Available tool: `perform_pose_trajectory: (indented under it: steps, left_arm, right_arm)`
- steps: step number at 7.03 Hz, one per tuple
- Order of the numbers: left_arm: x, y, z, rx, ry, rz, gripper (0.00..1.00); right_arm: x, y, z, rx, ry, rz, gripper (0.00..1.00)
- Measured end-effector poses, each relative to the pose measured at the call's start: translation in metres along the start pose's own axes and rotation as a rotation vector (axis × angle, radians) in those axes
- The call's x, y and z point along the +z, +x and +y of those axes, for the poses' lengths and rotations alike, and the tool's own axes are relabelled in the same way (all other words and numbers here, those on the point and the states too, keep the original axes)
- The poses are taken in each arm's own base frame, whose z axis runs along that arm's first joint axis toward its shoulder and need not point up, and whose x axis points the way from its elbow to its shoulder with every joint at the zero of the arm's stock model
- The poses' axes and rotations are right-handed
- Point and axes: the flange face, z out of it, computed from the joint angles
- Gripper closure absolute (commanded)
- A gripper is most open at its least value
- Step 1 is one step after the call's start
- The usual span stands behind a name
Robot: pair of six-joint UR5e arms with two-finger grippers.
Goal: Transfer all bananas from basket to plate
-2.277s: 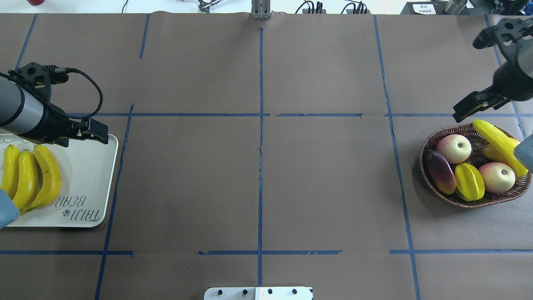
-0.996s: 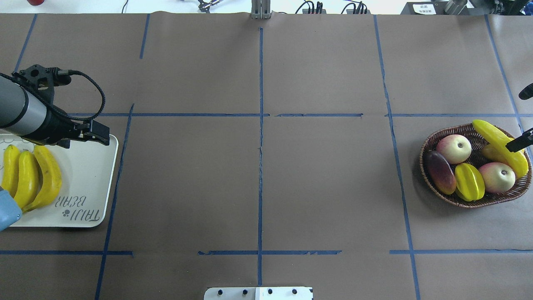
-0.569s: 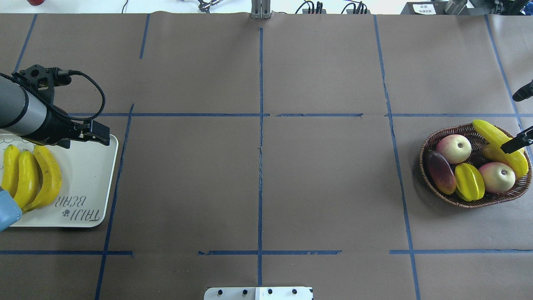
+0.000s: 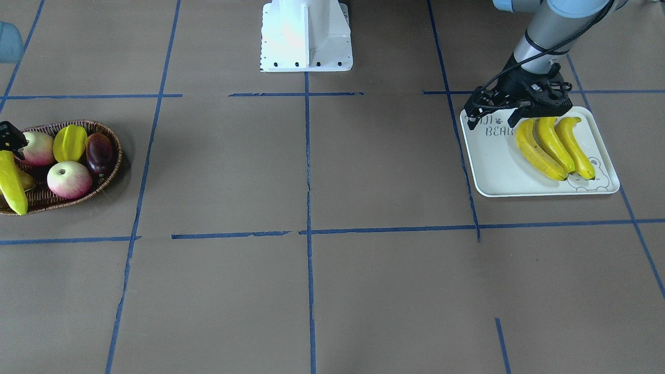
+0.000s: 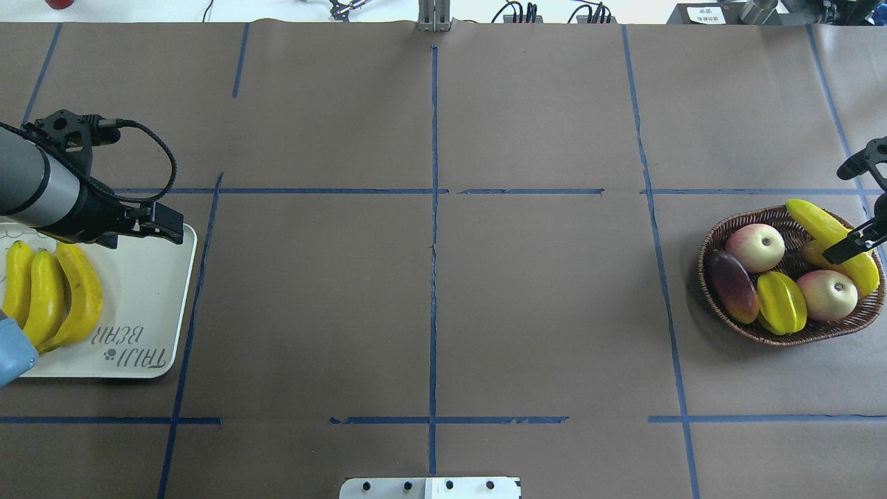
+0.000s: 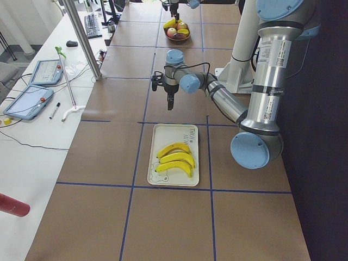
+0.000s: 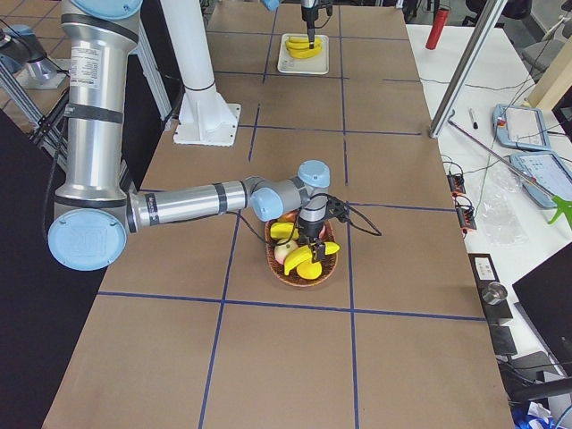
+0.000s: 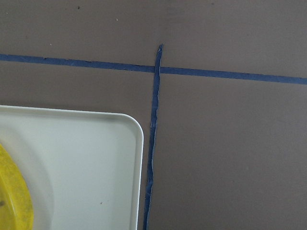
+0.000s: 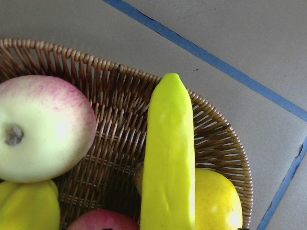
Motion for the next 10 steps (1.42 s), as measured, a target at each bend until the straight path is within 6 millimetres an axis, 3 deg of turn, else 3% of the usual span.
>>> perform_pose_trajectory:
  steps: [4,6,8,10]
  left_arm:
    - [0.001,0.001,0.001,0.002,-0.002,-0.001,0.00]
    - [0.001,0.001,0.001,0.002,-0.002,-0.001,0.00]
    - [0.000,0.001,0.002,0.003,-0.002,0.001,0.00]
    - [0.000,0.002,0.002,0.003,-0.002,0.002,0.00]
  right_arm:
    - [0.007,0.000,0.001,-0.012,-0.014,0.006,0.49]
    - [0.007,0.000,0.001,-0.012,-0.014,0.004,0.79]
    - [0.000,-0.004,-0.001,-0.017,-0.001,-0.004,0.87]
    - [-0.027,-0.007,-0.003,-0.010,0.026,-0.004,0.92]
